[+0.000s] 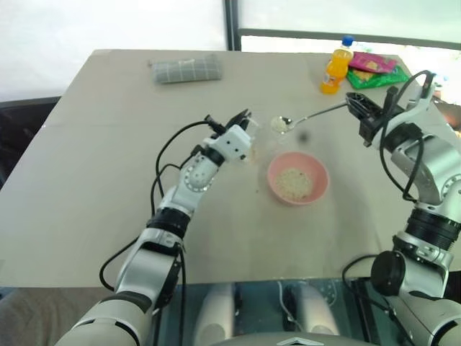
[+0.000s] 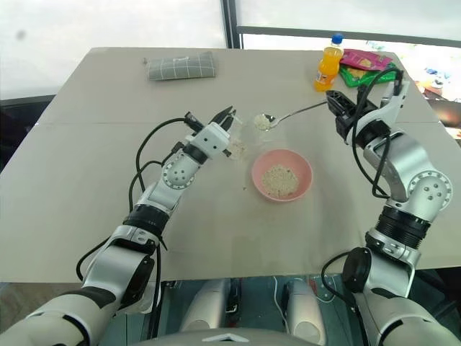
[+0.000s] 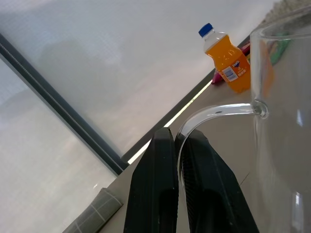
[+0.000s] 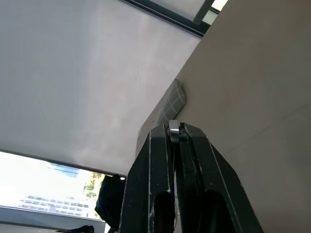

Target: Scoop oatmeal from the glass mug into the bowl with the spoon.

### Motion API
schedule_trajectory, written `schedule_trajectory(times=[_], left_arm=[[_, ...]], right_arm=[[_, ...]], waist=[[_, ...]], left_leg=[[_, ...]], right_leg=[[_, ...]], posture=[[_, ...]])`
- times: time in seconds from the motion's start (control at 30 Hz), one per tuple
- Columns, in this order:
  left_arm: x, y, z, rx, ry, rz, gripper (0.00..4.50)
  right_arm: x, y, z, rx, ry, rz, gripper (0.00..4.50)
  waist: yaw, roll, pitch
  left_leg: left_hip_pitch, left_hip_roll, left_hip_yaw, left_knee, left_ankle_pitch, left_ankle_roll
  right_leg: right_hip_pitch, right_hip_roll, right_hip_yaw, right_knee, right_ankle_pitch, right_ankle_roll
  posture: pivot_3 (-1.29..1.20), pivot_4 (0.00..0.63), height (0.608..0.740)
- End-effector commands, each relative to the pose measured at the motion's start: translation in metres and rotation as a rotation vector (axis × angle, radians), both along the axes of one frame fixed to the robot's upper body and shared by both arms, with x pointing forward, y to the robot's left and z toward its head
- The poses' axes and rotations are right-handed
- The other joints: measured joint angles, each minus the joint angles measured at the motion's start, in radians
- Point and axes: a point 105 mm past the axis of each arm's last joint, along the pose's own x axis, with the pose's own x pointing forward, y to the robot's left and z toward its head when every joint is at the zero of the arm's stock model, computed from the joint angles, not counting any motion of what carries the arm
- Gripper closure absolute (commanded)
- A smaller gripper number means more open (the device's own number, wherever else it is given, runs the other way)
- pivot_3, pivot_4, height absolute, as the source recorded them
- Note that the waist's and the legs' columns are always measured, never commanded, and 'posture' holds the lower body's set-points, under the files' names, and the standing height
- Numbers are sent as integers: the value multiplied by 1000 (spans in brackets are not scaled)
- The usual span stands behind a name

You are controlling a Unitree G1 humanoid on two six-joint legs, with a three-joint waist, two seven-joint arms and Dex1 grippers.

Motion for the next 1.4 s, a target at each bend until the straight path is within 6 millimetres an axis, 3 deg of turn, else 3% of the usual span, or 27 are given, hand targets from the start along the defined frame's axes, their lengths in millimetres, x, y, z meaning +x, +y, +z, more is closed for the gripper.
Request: schedule_trajectory(times=[0.03, 0.37, 0.57, 0.93, 1.13, 1.3, 1.4], left_arm=[[2, 2, 10, 0, -35, -3, 4410], [16, 13, 5, -43, 17, 45, 4410], [25, 35, 9, -185, 66, 115, 4410], [23, 46, 23, -468, 127, 78, 4410], [19, 48, 14, -562, 189, 67, 4410], [18, 49, 10, -581, 220, 78, 4410], [18, 49, 8, -588, 230, 81, 4410]], right_arm=[[-15, -5, 18, 18, -69, 0, 4500], [-40, -12, 6, -22, -41, -10, 4500], [-44, -8, 6, -94, -46, -7, 4500], [-37, 4, 2, -503, -153, 42, 4500], [-44, 31, 11, -866, -332, 158, 4500], [-58, 63, 25, -1084, -566, 273, 4500], [-63, 72, 25, -1217, -667, 313, 4500]], waist=[[0, 0, 0], [-2, 0, 0], [-7, 0, 0], [1, -1, 0], [1, 0, 0], [1, -1, 0], [4, -1, 0]], left_leg=[[0, 0, 0, 0, 0, 0], [2, 0, 1, 0, 0, 1], [3, 1, 2, 0, 0, 1], [2, 1, 3, 0, 0, 1], [2, 0, 3, 1, 0, 1], [2, 0, 1, 1, 0, 1], [2, 0, -2, 1, 0, 1]], right_leg=[[0, 0, 0, 0, 0, 0], [1, 0, 1, 0, 0, 0], [1, 0, 3, 1, 0, 0], [1, 0, 4, 0, 0, 1], [1, 0, 4, -1, 1, 1], [0, 0, 3, -1, 1, 1], [1, 0, 3, -1, 1, 1]], posture=[[0, 150, 718], [0, 150, 718], [0, 150, 718], [0, 150, 718], [0, 150, 718], [0, 150, 718], [0, 150, 718]])
